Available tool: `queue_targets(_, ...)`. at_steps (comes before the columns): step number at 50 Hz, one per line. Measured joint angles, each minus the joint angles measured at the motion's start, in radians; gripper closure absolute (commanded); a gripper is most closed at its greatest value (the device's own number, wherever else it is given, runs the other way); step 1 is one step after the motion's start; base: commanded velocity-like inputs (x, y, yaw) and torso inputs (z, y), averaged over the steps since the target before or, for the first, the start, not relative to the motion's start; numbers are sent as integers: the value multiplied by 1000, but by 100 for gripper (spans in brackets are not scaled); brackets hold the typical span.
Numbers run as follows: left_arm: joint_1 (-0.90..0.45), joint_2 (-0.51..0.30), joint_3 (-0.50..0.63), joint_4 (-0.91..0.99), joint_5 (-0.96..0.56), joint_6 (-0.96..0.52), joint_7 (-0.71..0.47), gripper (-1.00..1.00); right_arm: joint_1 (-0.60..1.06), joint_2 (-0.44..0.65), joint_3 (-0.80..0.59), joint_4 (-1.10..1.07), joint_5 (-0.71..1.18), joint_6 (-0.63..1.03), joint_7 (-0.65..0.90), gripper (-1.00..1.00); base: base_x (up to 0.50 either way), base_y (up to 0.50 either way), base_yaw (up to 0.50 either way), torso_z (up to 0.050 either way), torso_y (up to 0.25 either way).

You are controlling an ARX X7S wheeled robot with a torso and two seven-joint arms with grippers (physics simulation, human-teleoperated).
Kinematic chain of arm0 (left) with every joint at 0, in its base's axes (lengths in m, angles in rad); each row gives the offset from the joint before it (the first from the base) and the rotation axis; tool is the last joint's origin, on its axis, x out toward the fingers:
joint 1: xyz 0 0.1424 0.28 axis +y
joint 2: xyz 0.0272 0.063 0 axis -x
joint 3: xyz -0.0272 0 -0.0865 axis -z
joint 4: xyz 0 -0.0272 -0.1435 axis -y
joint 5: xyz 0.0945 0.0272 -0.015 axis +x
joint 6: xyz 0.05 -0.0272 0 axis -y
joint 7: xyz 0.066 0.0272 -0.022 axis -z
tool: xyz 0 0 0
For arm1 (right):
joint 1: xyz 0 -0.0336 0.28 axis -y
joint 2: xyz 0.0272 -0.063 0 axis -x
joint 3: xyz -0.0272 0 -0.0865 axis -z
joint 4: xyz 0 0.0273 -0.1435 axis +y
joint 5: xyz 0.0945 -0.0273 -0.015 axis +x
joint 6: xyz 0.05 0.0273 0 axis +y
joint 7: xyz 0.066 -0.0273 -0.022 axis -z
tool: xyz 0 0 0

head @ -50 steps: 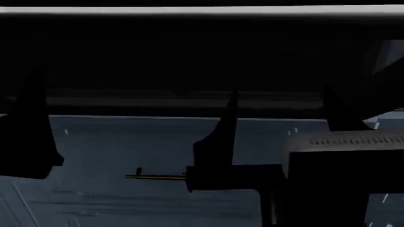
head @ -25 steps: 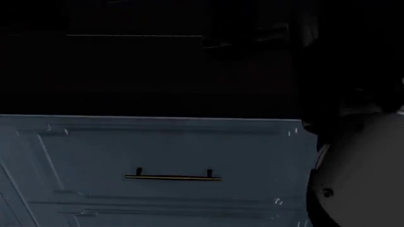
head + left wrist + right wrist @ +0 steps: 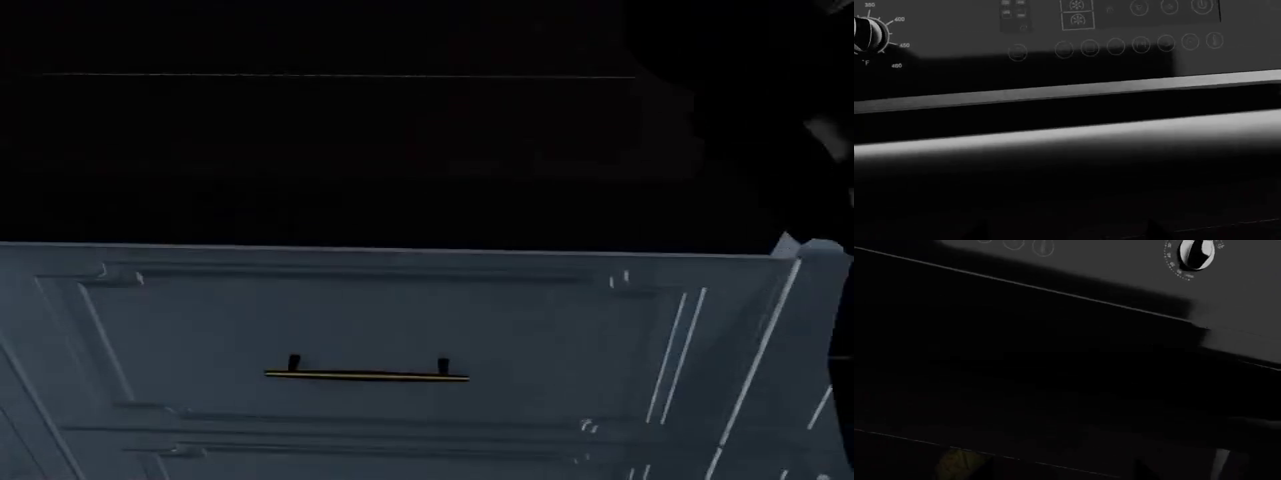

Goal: Close the oven door

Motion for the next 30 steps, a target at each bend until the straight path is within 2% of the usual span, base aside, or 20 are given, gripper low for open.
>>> queue_targets(8,-124,135,75,-371,113,83,148,-100,156,-160,-98,524,-156,-187,-195,-100,0,0,0,0,0)
queue_targets(11,-179,187,136,-537,122,144,205,-100,202,-212,-101,695,-212,-251,-249,-100,0,0,0,0,0)
queue_targets(19,-295,271,418,-845,-72,286,285,-100,264,-305,-20,963,-405,-311,-340,-100,0,0,0,0,0)
queue_targets(25,-339,302,608,-977,-231,331,316,-100,274,-353,92,1062,-560,-292,-388,-100,0,0,0,0,0)
queue_targets(30,-358,317,714,-1056,-334,345,324,-100,277,-381,144,1110,-636,-275,-417,-100,0,0,0,0,0)
